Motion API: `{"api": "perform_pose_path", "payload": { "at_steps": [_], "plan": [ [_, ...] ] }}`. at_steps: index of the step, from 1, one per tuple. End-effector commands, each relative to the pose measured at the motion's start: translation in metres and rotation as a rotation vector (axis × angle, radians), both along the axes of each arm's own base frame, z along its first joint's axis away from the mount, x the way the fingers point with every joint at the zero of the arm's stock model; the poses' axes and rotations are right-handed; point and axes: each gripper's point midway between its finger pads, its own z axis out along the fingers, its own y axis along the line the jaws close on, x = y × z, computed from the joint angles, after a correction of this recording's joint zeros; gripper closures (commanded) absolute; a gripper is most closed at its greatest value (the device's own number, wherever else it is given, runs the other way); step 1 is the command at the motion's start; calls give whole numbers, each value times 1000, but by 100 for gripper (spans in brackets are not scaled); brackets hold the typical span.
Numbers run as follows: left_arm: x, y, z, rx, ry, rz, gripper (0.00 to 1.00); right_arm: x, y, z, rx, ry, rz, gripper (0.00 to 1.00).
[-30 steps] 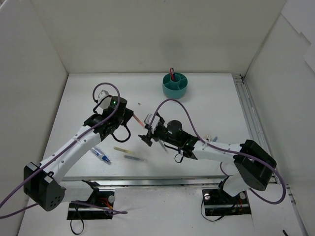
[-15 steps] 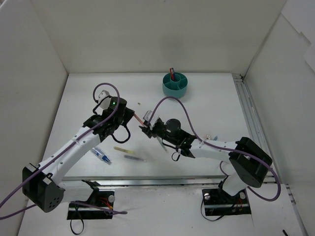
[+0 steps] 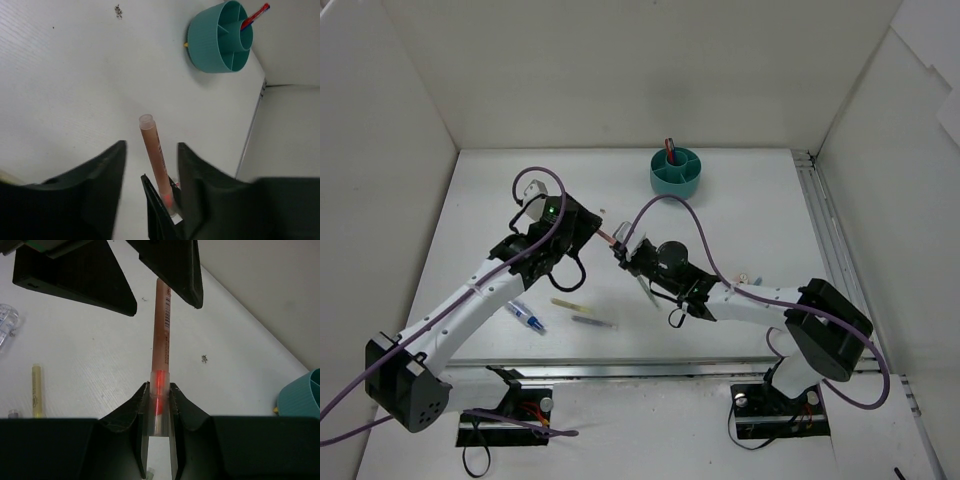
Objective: Sort the stationery into containers
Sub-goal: Place the pen in the storage box.
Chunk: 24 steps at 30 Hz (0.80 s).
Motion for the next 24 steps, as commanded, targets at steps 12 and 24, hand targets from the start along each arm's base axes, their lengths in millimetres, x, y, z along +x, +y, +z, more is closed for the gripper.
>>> {"api": "perform_pose_path", "payload": {
  "at_steps": [12,24],
  "plan": [
    [-5,24,25,302,-163,-221,0,81,-109,48,-434,70,-145,100],
    [-28,104,8,584,-125,-127,0,120,-198,64,-1042,129,14,100]
  ]
}}
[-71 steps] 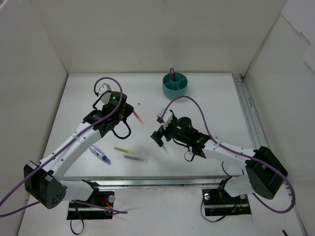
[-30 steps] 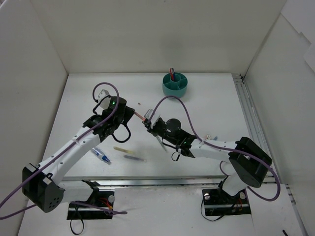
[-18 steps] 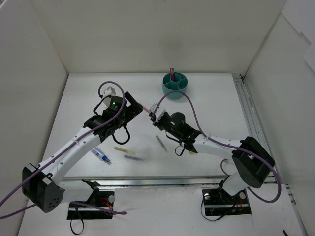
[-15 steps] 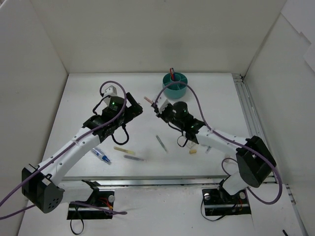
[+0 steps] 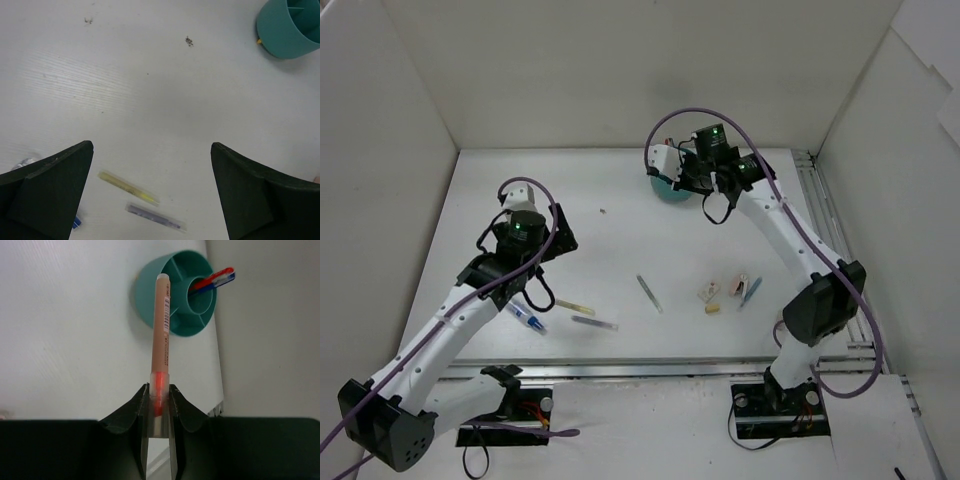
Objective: Sort the stationery into containers
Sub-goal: Place the pen in the storage box.
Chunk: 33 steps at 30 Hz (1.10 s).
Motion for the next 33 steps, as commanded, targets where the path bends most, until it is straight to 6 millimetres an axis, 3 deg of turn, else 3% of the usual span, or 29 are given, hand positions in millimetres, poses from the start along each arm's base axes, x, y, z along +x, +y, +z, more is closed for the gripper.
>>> {"api": "perform_pose_path", "payload": {
  "at_steps": [1,2,3,4,5,6,7,9,10,18,26,33],
  "plan": [
    [-4,28,12,82,-46,59,0,-7,-31,-35,-272,191,94,100],
    [-5,29,13,84,-52,58,0,0,-38,-38,-326,196,103,100],
    [-5,31,14,80,-57,57,0,10,-36,-23,-335,160,103,100],
    [-4,34,13,88,-57,54,0,19,-41,-38,-398,197,107,100],
    [-4,32,13,89,-59,38,0,31,-41,-24,-404,158,100,100],
    [-2,30,12,83,-59,19,0,35,-40,-27,-414,171,108,100],
    [-1,31,11,84,-55,15,0,46,-42,-44,-460,197,100,100],
    [1,30,5,93,-29,1,0,62,-45,-37,-485,161,76,100],
    [1,30,3,99,-21,-1,0,68,-42,-47,-505,166,90,100],
    [12,32,-22,101,63,-23,0,107,-38,-52,-481,75,37,100],
    [19,34,-39,109,116,-66,0,116,-41,-61,-498,69,18,100],
    [21,37,-43,93,125,-79,0,129,-35,-89,-513,80,40,100]
  ]
}}
